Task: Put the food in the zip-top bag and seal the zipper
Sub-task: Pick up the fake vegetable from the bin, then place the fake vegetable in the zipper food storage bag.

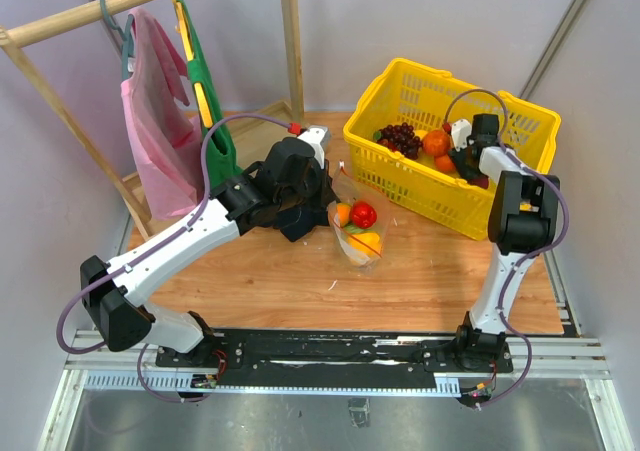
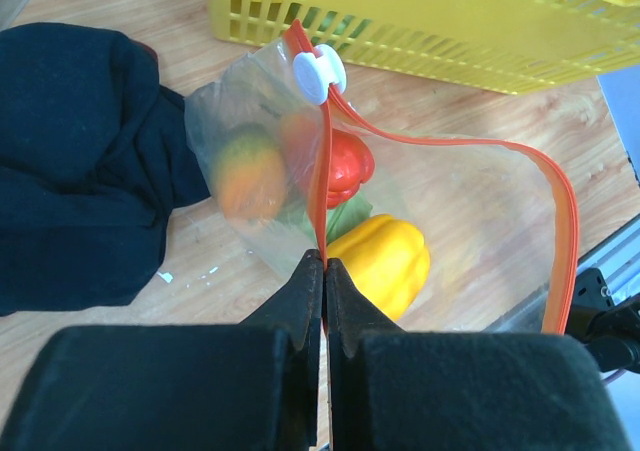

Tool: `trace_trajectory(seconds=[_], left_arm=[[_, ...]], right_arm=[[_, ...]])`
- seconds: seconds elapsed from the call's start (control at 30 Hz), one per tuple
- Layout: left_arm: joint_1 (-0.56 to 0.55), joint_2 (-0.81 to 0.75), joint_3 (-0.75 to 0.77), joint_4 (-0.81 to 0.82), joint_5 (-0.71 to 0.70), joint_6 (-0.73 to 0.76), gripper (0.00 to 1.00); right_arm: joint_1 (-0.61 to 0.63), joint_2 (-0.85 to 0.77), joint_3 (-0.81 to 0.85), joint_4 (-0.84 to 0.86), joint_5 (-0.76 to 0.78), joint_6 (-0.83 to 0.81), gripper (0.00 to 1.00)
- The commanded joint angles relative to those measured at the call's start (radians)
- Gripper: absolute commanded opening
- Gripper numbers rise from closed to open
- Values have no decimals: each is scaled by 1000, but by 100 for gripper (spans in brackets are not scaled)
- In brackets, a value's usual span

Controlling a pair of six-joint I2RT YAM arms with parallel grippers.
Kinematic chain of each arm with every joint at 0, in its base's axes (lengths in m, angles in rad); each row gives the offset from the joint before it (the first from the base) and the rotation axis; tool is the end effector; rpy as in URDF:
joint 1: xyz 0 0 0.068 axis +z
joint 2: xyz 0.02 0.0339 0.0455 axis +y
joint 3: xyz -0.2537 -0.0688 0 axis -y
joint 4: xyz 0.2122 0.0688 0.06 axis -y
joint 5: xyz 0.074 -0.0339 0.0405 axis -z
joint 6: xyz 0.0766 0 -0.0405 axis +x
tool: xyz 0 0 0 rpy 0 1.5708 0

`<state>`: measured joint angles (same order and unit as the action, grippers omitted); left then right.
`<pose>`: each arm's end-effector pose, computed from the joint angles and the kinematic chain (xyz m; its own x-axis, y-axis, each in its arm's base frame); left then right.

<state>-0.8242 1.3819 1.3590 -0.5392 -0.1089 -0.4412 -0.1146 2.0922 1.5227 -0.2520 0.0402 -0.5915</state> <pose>0.2186 -0.2240 0.3378 -0.6122 0.0366 -0.7898 0.4487 0.8386 -0.3089 0.4566 -0.0557 0.1594 -0.6827 -0.4823 -0.5490 -0.2882 0.8681 -0.4042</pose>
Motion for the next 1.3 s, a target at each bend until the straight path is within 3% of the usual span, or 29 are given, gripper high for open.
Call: trace_trajectory(seconds=[0.0,0.17,0.47,0.7,1.27], left_arm=[[-3,-28,-4,29,5,11,0],[-3,-26,-10,32,10,9,0],[-3,-41,-18,37,18,9,0],[-3,-33,-8,33,26,7,0],[-3,52,63,-10,27,-37,0]], right_arm=[[18,-99,-92,-14,-41,114,27],[35,-219,-151,8,4,201,21],[65,-387,-167,-62,185,329,21],[106,-551,-138,-167,199,447,21],[424,-941,-135,-173,208,642,23]])
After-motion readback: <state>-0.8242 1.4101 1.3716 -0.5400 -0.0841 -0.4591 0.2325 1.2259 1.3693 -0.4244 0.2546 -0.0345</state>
